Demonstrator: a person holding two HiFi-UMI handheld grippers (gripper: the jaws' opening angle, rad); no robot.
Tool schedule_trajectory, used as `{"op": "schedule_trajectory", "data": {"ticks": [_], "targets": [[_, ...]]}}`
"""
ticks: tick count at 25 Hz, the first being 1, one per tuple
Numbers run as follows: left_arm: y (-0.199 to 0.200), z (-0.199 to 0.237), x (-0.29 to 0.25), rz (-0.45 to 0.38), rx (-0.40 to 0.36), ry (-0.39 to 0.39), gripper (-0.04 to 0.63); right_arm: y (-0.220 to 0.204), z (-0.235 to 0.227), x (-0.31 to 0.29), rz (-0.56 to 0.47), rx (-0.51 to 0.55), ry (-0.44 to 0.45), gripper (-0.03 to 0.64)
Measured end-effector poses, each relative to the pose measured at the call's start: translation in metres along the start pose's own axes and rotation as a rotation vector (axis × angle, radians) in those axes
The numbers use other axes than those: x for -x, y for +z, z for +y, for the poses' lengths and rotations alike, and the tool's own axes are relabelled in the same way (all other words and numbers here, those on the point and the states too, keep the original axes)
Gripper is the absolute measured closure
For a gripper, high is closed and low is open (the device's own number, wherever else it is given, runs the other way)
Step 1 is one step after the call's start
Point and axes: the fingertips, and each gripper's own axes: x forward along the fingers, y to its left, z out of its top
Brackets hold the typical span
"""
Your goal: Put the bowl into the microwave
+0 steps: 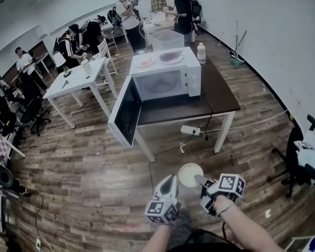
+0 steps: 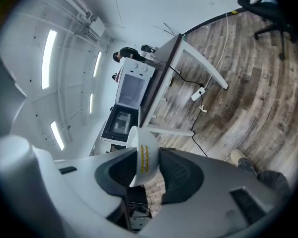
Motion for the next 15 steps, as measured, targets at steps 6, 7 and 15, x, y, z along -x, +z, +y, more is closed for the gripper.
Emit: {"op": "schedule_trajectory", "data": {"ticks": [6, 7, 15], "targets": [[0.015, 0.031, -0.038, -0.001, 0.008, 0.018, 0.595, 0.027, 0.011, -0.037, 0.020, -0.010, -0.004, 0.487], [0.016, 0.037, -0.045, 0.000, 0.008, 0.019, 0.595, 0.032, 0.013, -0.044, 0.022, -0.008, -0.005, 0.487], [0.030, 0.076, -0.096, 0.008, 0.017, 0.029, 0.595, 0.069, 0.029, -0.095, 0.050, 0.024, -0.004, 0.487]]}}
